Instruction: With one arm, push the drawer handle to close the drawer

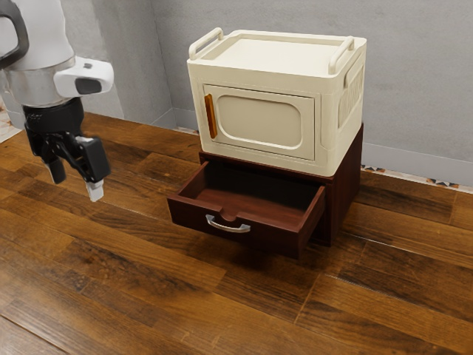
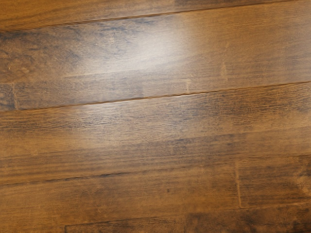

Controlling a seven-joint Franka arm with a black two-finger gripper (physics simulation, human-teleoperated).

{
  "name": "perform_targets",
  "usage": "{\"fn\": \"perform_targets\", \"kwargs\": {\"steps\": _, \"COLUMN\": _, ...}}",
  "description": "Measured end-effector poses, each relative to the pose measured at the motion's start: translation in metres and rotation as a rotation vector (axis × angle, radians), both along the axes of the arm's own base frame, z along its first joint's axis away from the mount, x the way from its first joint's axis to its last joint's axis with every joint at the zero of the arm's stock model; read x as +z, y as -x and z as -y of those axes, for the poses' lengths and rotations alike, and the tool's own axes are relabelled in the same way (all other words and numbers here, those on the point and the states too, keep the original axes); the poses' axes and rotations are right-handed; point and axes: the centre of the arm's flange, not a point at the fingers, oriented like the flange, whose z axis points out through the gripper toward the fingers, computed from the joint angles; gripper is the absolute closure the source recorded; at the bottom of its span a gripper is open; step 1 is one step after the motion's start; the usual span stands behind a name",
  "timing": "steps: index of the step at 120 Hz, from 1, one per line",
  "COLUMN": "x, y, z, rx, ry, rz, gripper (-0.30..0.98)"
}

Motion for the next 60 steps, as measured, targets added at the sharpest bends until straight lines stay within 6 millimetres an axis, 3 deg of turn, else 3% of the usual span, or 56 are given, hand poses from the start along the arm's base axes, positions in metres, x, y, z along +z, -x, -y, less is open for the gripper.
{"fn": "perform_targets", "kwargs": {"steps": 18, "x": -0.029, "y": -0.027, "z": 0.005, "rx": 0.049, "ry": 0.02, "rz": 0.018, "gripper": 0.0}}
{"fn": "perform_targets", "kwargs": {"steps": 28, "x": -0.036, "y": -0.037, "z": 0.012, "rx": 0.071, "ry": 0.042, "rz": 0.039, "gripper": 0.0}}
{"fn": "perform_targets", "kwargs": {"steps": 45, "x": -0.064, "y": -0.049, "z": 0.022, "rx": 0.108, "ry": 0.023, "rz": 0.059, "gripper": 0.0}}
{"fn": "perform_targets", "kwargs": {"steps": 60, "x": -0.079, "y": -0.061, "z": 0.027, "rx": 0.157, "ry": -0.021, "rz": 0.1, "gripper": 0.09}}
